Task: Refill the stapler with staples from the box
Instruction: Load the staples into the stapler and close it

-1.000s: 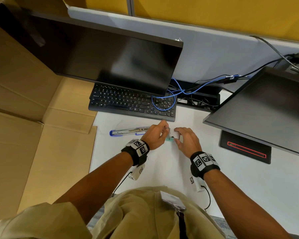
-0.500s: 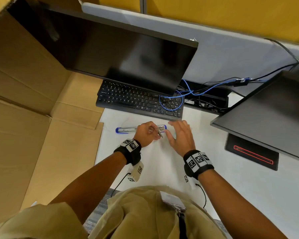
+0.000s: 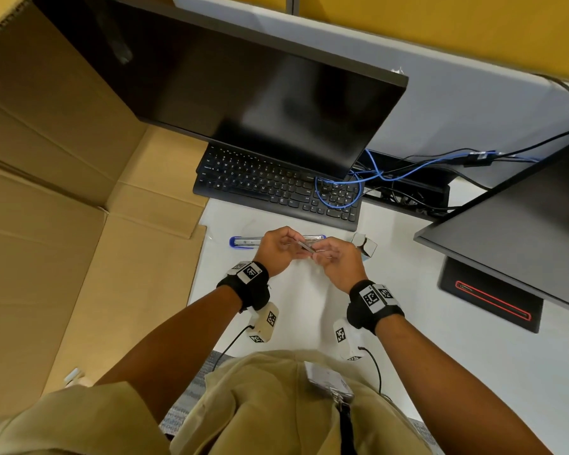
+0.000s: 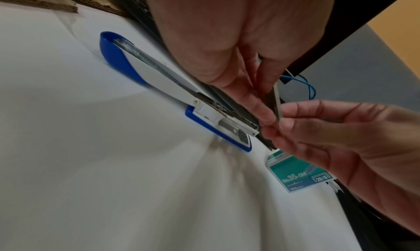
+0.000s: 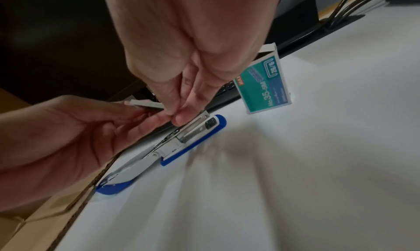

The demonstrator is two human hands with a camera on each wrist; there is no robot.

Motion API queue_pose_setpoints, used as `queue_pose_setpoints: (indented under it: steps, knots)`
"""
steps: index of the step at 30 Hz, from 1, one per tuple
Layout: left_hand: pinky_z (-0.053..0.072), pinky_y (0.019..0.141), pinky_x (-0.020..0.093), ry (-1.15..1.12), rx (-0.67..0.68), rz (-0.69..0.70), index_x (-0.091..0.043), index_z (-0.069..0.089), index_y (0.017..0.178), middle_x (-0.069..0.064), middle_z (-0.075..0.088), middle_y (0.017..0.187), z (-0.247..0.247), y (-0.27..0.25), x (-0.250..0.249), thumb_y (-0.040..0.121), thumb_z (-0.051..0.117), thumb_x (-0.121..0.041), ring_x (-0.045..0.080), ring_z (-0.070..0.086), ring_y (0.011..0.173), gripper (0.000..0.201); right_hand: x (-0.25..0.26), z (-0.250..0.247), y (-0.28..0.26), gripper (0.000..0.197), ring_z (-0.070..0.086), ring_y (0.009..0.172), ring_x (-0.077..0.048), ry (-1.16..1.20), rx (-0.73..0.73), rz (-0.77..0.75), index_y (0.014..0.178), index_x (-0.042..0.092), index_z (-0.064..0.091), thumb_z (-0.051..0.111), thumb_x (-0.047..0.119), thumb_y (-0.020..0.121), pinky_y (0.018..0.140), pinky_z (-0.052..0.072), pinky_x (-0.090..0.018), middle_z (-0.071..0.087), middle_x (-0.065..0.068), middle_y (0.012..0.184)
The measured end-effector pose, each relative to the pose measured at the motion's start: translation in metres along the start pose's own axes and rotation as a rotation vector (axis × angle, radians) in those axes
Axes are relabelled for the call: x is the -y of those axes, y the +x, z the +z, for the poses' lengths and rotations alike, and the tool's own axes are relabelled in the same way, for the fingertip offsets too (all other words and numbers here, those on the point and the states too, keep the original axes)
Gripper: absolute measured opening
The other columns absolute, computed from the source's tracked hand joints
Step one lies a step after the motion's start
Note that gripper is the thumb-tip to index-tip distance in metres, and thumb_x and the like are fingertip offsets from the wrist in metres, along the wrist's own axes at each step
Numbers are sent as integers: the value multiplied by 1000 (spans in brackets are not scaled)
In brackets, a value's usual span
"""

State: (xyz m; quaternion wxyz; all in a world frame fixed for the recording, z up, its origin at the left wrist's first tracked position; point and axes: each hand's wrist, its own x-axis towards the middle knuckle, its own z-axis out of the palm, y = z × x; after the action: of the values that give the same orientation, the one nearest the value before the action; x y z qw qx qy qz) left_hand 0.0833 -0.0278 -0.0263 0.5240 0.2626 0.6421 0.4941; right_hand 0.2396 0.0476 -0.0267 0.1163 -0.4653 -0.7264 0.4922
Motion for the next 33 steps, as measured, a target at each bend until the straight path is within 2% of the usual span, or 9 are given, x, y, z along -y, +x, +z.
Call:
queue_pose_setpoints:
  steps: [2, 3, 5, 7, 10, 13, 17, 22, 33]
  knots:
    - [61, 79, 43, 27, -5, 15, 6, 61, 95, 24, 68, 91, 0, 2, 0, 91, 55, 7, 38, 72, 84, 7, 3, -1, 3, 18, 56, 61, -15, 19, -62, 22, 82, -2, 69, 53, -10, 80, 52, 43, -12, 61, -17, 81]
    - [61, 79, 42, 56, -6, 22, 6, 62, 95, 25, 68, 92, 0, 3, -1, 90, 54, 9, 36, 72, 83, 10, 3, -1, 4, 17, 56, 63, -13, 13, -62, 28, 83, -1, 69, 55, -7, 79, 55, 44, -13, 61, -14, 80]
    - [61, 79, 36, 162, -1, 62, 5, 64, 97, 24, 69, 91, -3, 5, 0, 86, 53, 13, 23, 74, 79, 17, 6, 0, 4, 21, 62, 72, -12, -33, -33, 9, 92, 4, 70, 58, -7, 80, 68, 51, -18, 67, -6, 83]
    - [59, 77, 24, 327, 12, 110, -3, 68, 99, 13, 72, 89, -7, 5, -1, 80, 59, 9, 8, 73, 77, 24, 7, 0, 4, 28, 62, 69, -12, -45, -63, -25, 95, 4, 71, 55, -12, 78, 67, 51, -15, 71, -10, 84]
    - [57, 76, 19, 524, -11, 178, -10, 72, 101, 7, 75, 90, -10, 5, 0, 77, 74, -8, 13, 71, 81, 25, 7, 0, 11, 29, 65, 69, -19, -113, -87, -85, 96, 5, 72, 55, -10, 79, 71, 60, -29, 73, -13, 85]
    - [58, 78, 32, 743, -28, 262, -9, 73, 102, 7, 74, 92, -9, 11, -1, 80, 74, -17, 19, 68, 80, 23, 11, -2, 18, 26, 66, 71, -27, -218, -55, -121, 95, 6, 73, 58, -8, 79, 73, 59, -38, 69, -13, 87]
    - [54, 75, 37, 990, -60, 289, -15, 72, 103, 6, 70, 95, -3, 20, -1, 87, 63, -22, 24, 63, 85, 20, 19, -2, 26, 24, 63, 77, -27, -402, -18, -164, 94, 8, 71, 56, -5, 81, 74, 56, -38, 64, -11, 90]
    - [53, 78, 36, 1067, -66, 258, -14, 72, 102, 8, 69, 102, 3, 28, -3, 88, 61, -20, 25, 61, 95, 19, 20, 0, 28, 24, 57, 102, -28, -576, 23, -142, 103, 11, 68, 54, 3, 85, 77, 51, -35, 62, -10, 104]
    - [49, 76, 33, 1082, -78, 222, -15, 73, 103, 8, 71, 101, 3, 33, 1, 87, 63, -23, 26, 64, 92, 21, 19, 1, 34, 24, 55, 104, -28, -650, 44, -143, 102, 10, 68, 57, 3, 82, 78, 49, -35, 63, -9, 102]
